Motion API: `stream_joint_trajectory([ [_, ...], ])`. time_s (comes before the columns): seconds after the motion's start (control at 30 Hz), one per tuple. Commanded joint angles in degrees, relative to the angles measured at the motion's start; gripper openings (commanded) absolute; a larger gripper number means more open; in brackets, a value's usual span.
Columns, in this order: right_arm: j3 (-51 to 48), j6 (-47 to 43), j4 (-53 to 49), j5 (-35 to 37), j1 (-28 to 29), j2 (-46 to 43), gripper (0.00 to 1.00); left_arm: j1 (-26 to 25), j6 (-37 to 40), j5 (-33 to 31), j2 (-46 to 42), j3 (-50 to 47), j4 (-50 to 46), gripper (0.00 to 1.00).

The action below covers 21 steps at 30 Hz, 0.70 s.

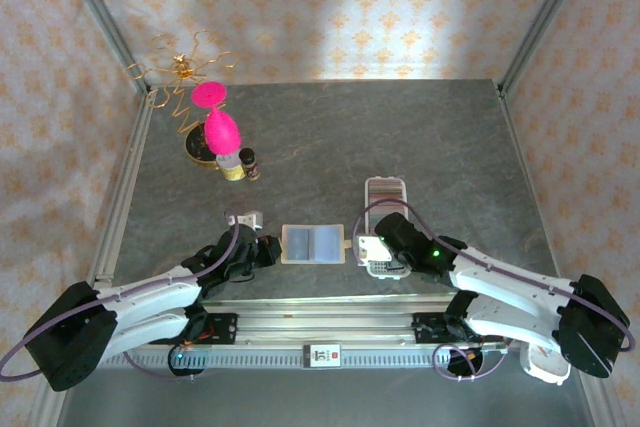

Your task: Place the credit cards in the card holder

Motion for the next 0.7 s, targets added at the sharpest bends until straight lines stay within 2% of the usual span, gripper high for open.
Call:
stream_joint_trajectory([
  [0.0, -0.53, 0.0, -1.39, 1.93, 0.15, -1.22, 0.21, -0.61, -0.05, -0.68, -0.77, 0.59, -2.01, 0.08],
  [0.27, 0.02, 0.74, -3.65, 1.25, 0.65, -2.64, 0.15, -0.61, 0.09, -0.94, -1.11, 1.2, -2.95, 0.08],
  [0.4, 0.51, 1.5, -4.95, 0.85, 1.19, -3.25, 0.07, -0.61, -0.13, -0.93, -1.51, 1.2, -3.0, 0.08],
  [0.6, 1.78, 3.03, -7.4, 0.75, 1.9, -3.47, 0.05, -0.61, -0.31, -0.95, -1.77, 1.31, -2.78, 0.08],
  [0.67, 2.52, 3.65, -8.76, 0.26, 2.14, -3.41, 0.0, -0.61, -0.31, -0.81, -1.78, 1.38, -2.77, 0.08],
])
